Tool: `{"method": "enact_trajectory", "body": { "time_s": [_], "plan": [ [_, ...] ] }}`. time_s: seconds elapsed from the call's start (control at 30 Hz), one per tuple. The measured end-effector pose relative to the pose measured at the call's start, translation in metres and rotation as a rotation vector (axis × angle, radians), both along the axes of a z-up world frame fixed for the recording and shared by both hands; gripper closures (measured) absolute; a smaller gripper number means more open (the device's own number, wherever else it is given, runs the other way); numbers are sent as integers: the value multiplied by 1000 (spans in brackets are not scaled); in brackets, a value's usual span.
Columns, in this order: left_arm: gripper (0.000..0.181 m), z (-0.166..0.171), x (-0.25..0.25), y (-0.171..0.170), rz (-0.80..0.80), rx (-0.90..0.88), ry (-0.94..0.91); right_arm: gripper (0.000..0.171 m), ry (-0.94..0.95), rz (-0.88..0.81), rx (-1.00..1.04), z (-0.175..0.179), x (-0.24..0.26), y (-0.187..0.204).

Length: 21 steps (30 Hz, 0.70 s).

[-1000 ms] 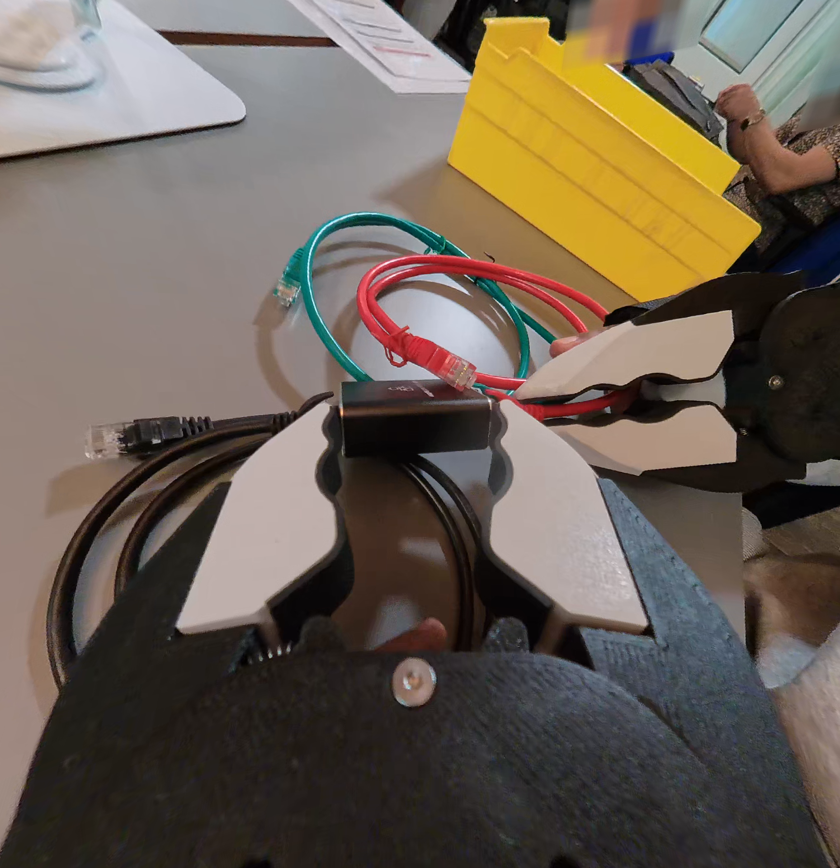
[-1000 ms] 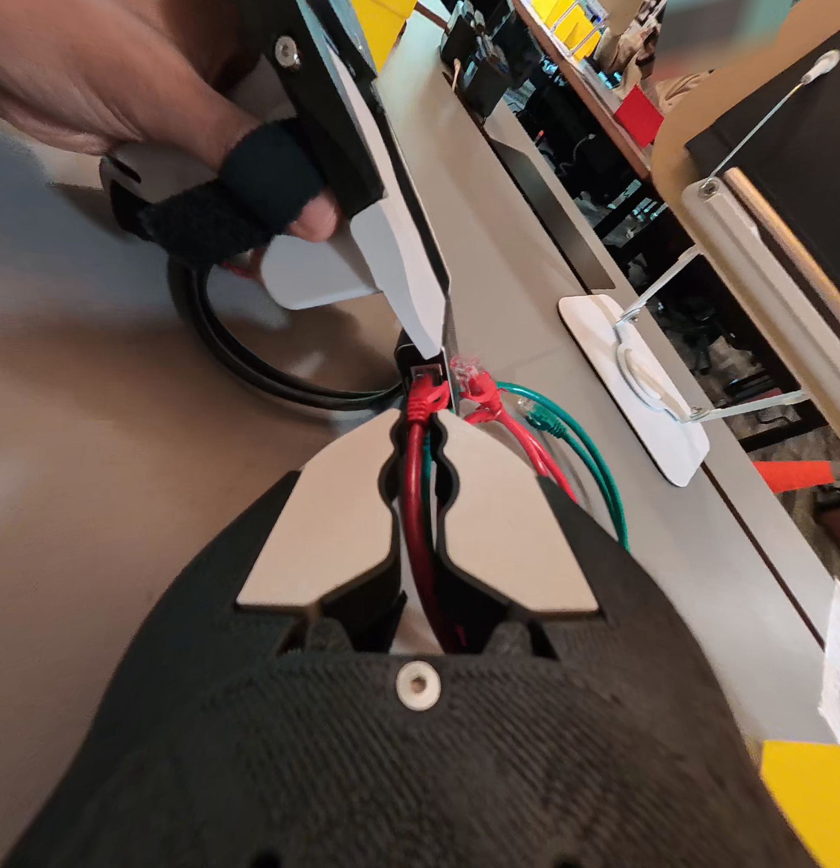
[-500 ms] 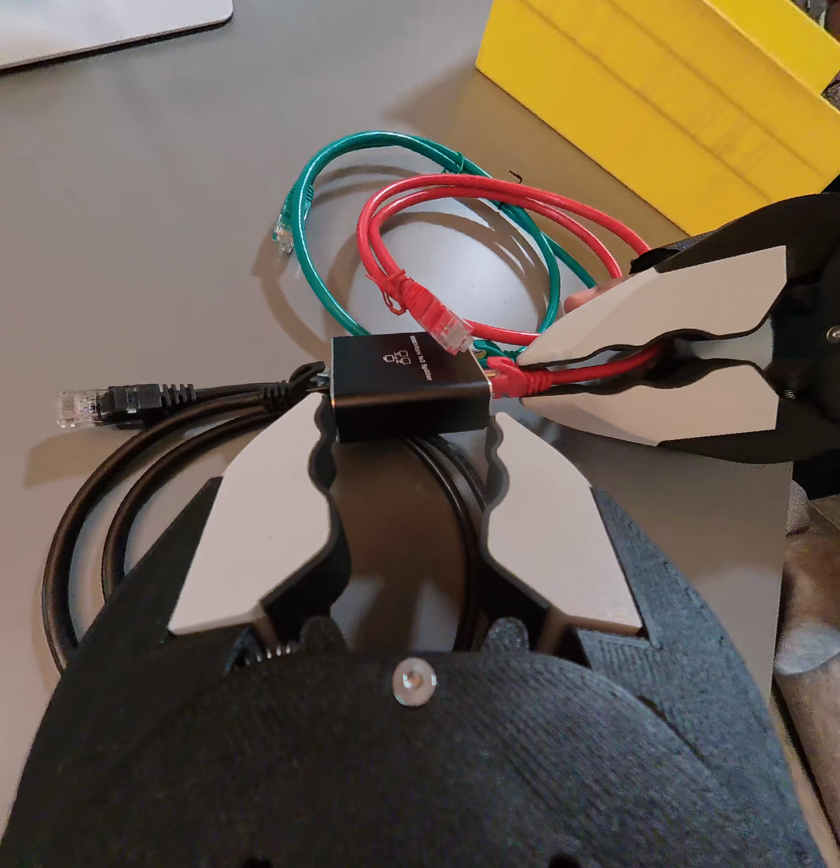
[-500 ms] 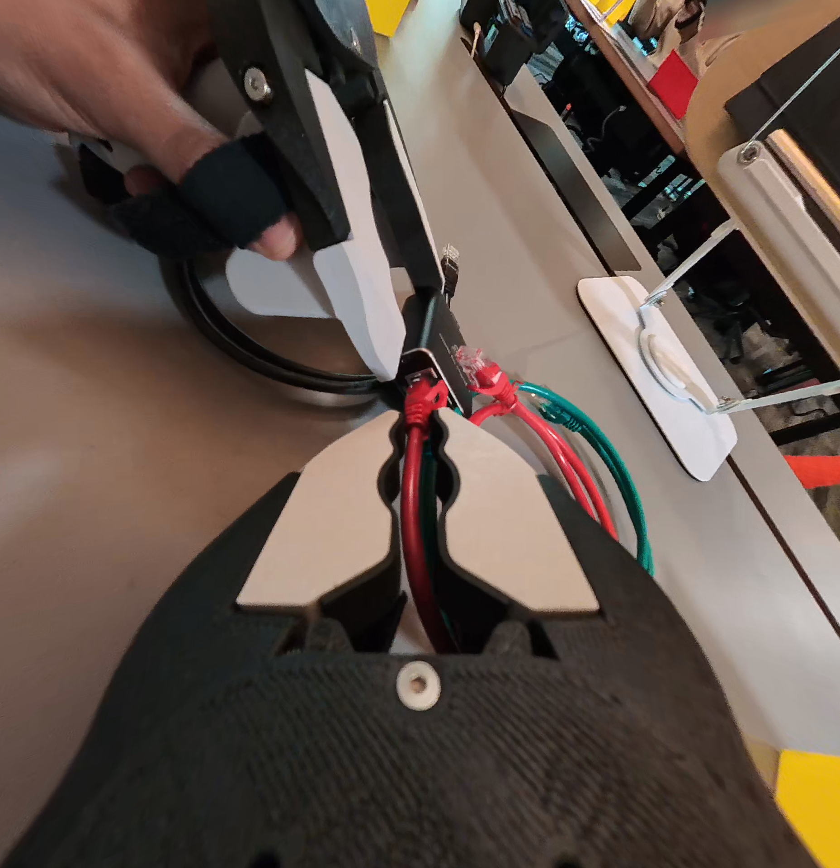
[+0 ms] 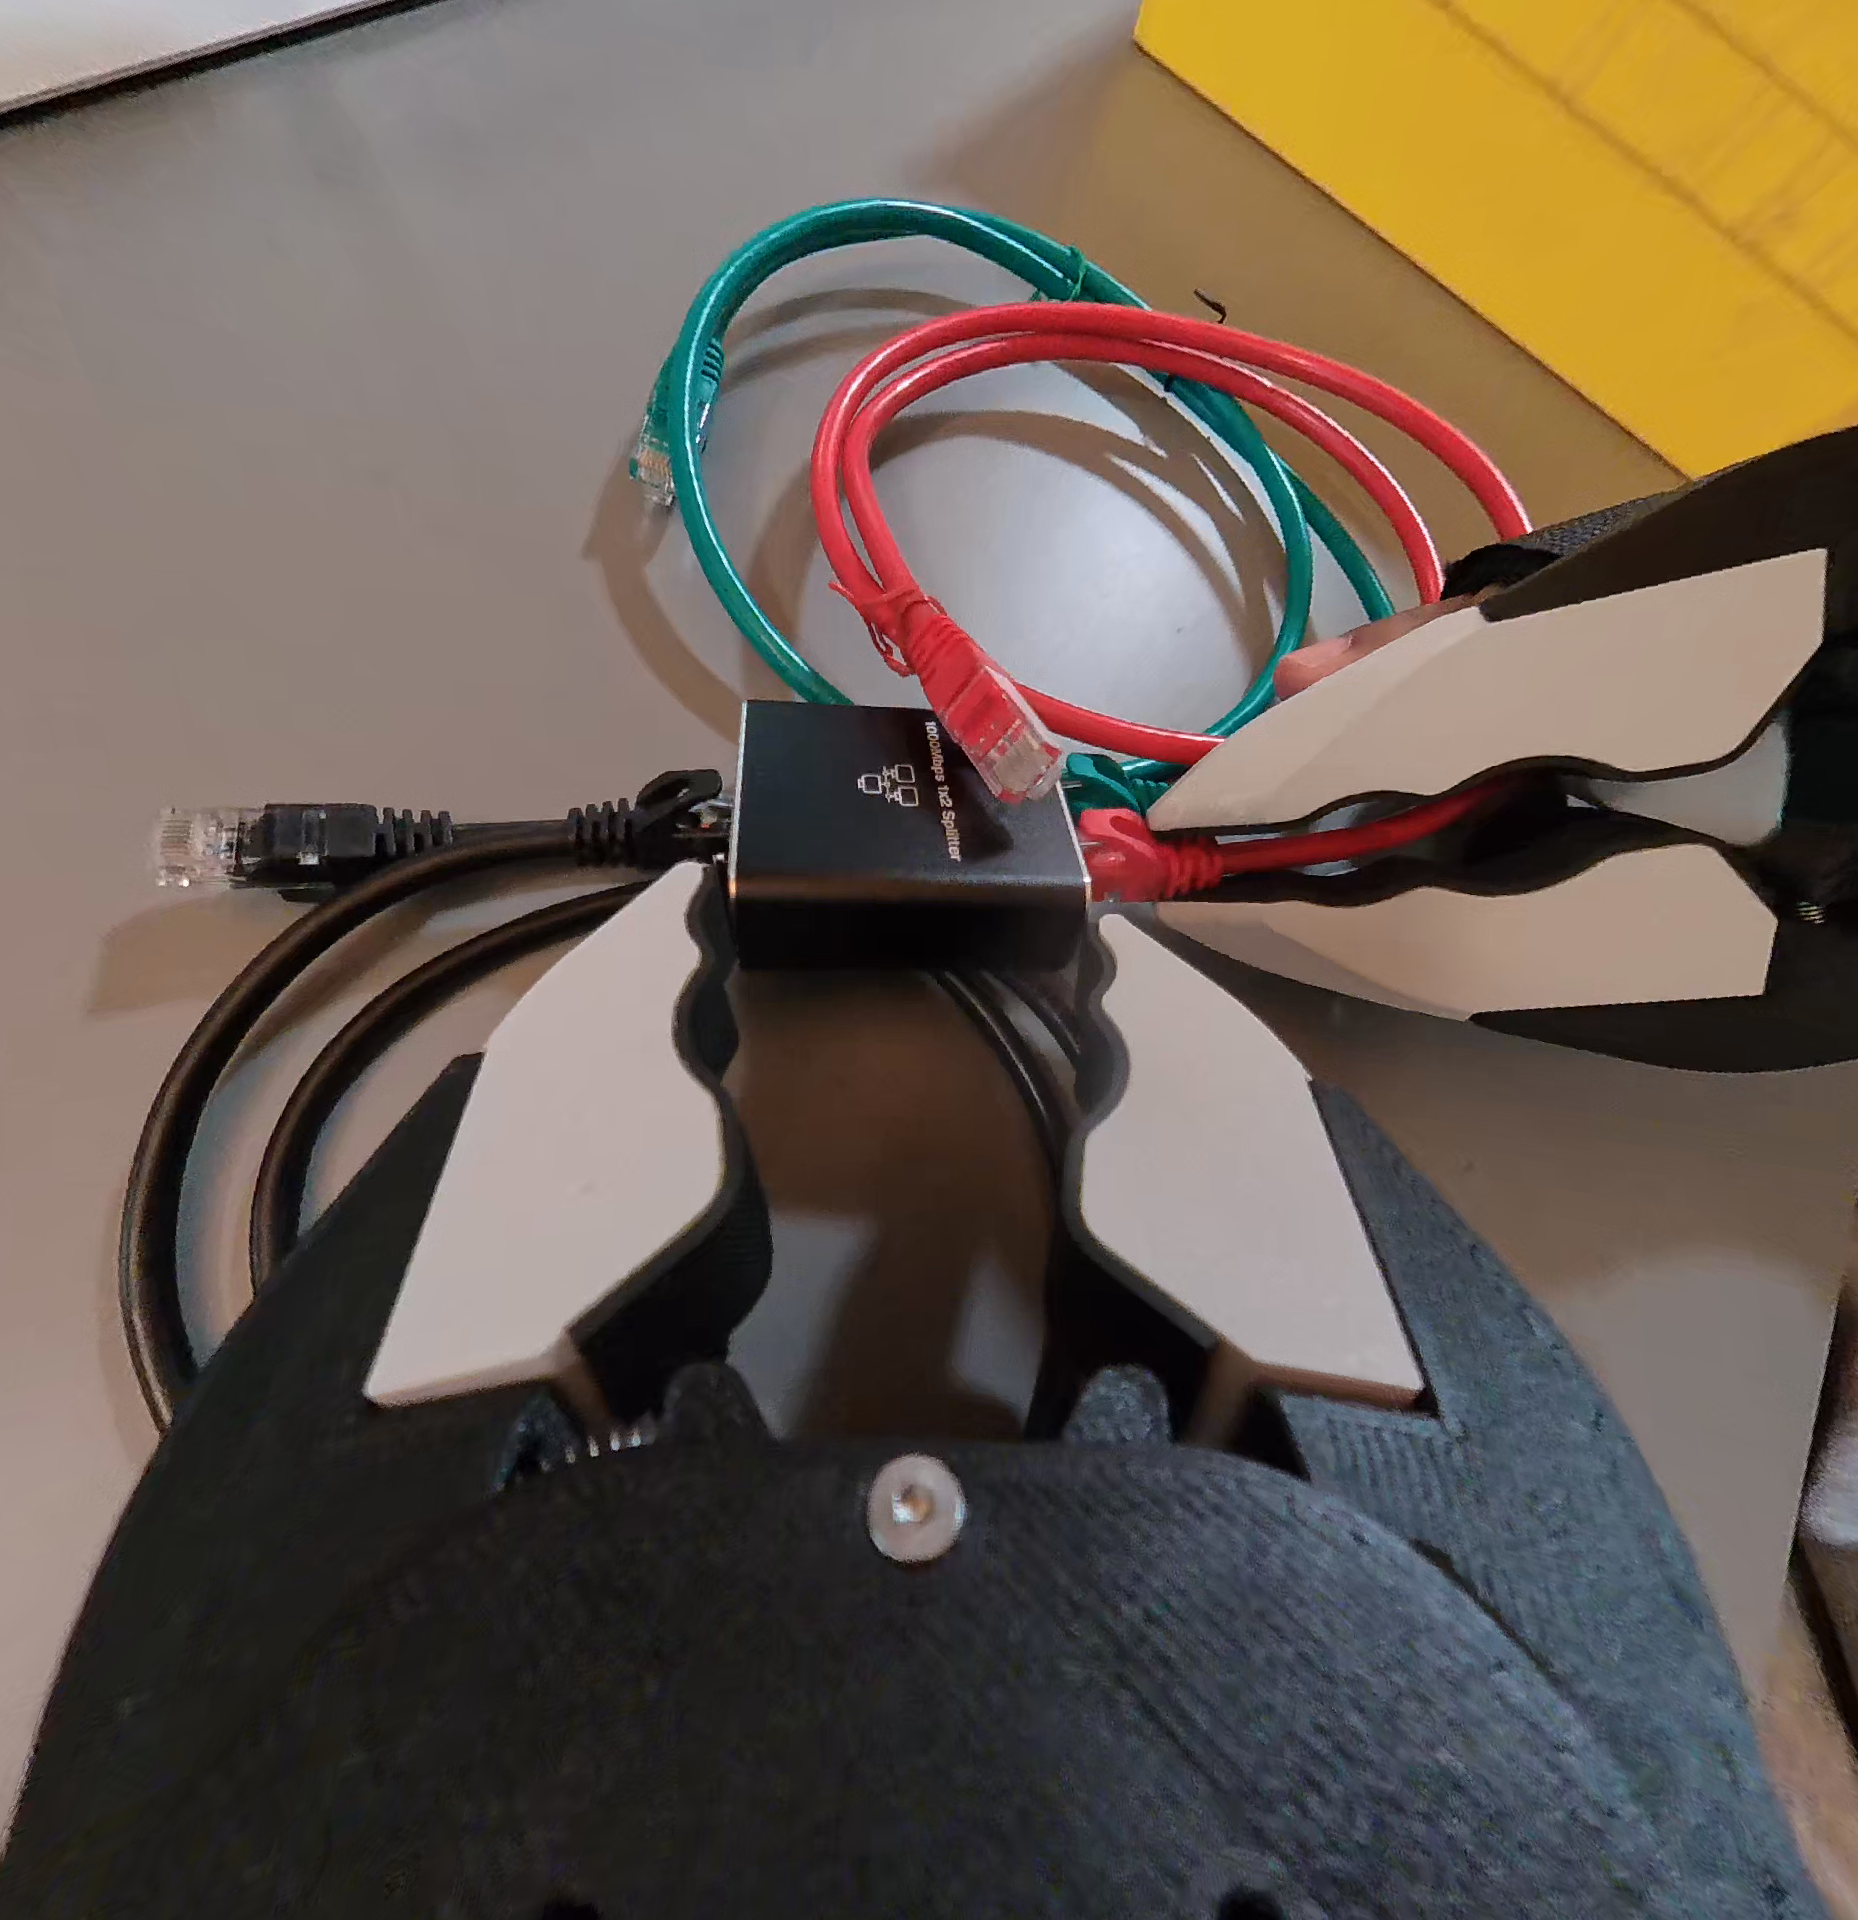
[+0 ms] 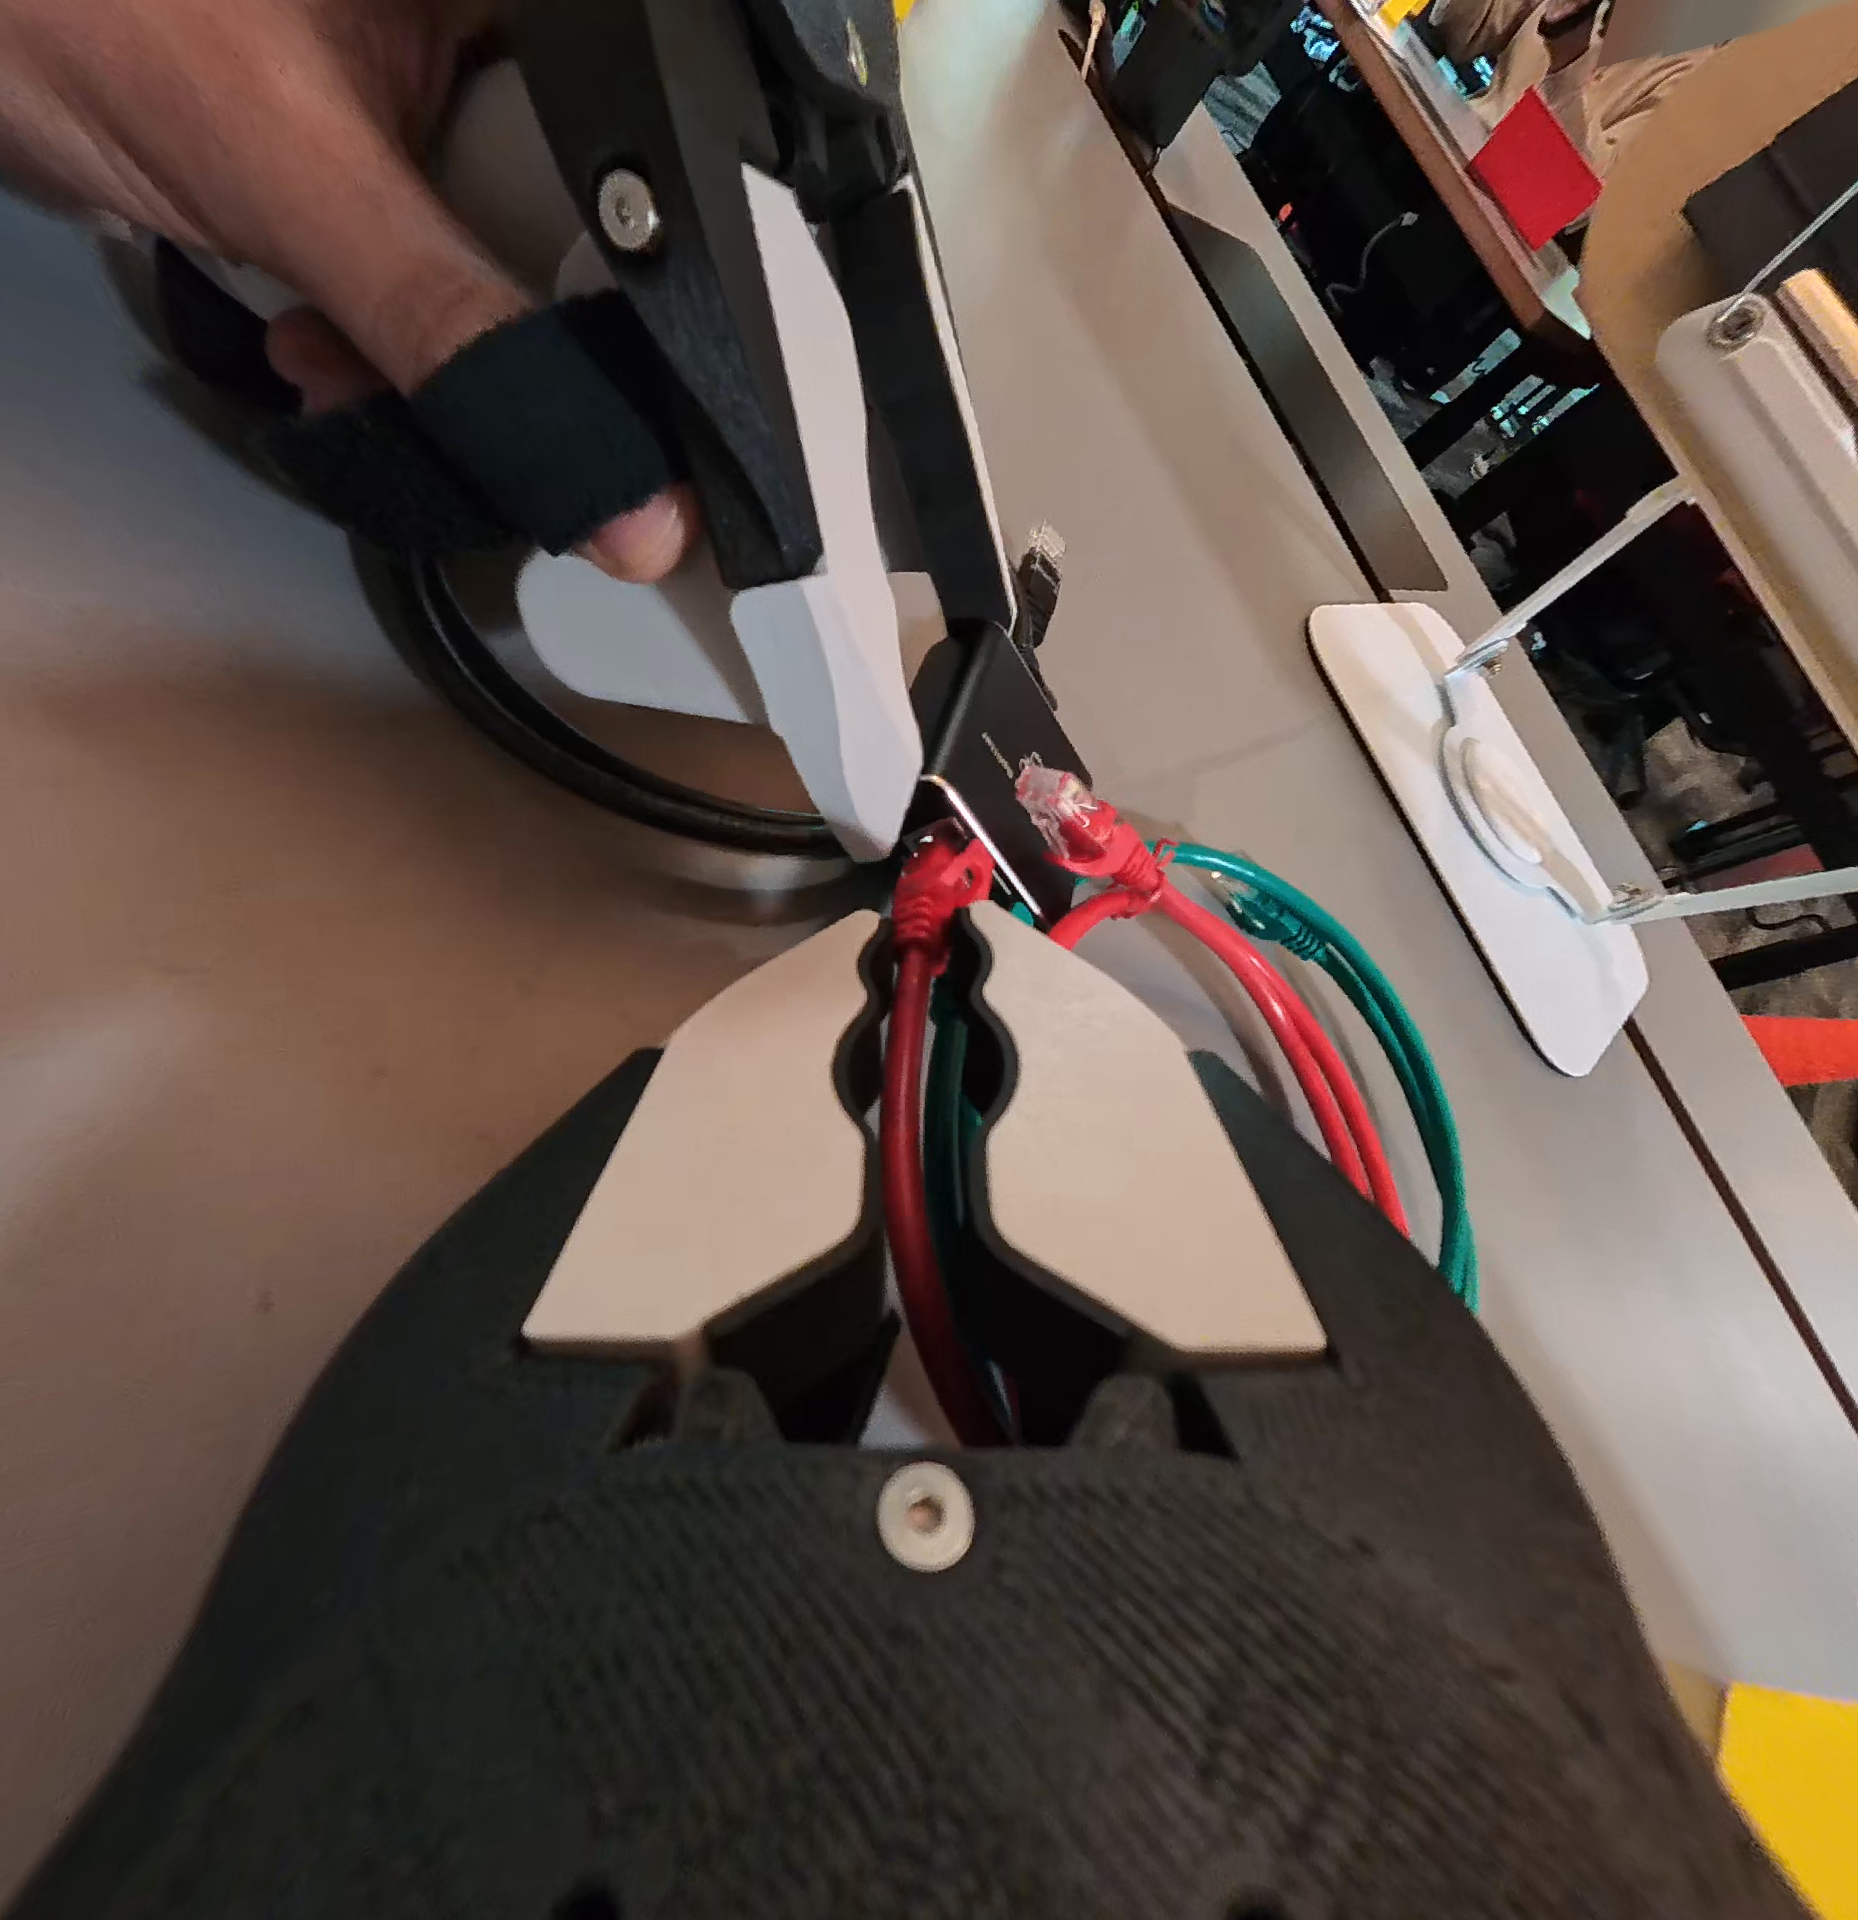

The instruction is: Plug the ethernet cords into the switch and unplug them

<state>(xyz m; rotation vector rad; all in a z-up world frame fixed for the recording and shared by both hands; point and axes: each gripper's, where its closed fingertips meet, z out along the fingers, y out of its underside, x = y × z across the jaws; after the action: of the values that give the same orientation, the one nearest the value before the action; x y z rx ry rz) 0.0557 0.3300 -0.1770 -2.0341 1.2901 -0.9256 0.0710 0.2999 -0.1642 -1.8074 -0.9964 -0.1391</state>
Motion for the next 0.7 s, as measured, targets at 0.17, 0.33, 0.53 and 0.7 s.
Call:
{"method": "enact_trajectory", "body": {
  "time_s": [0.17,0.33,0.53,0.7],
  "plan": [
    [116,1,0,1,1,-36,-23,161,-24,3,12,0,1,3],
    [112,9,-1,1,-15,-146,-122,159,-97,8,-2,-8,1,2],
    [127,56,-14,8,-50,-342,-544,150,18,-50,-104,-11,16,-1],
    [127,81,-27,23,-32,-389,-777,125,263,-104,-188,2,23,-5]
  ]
}}
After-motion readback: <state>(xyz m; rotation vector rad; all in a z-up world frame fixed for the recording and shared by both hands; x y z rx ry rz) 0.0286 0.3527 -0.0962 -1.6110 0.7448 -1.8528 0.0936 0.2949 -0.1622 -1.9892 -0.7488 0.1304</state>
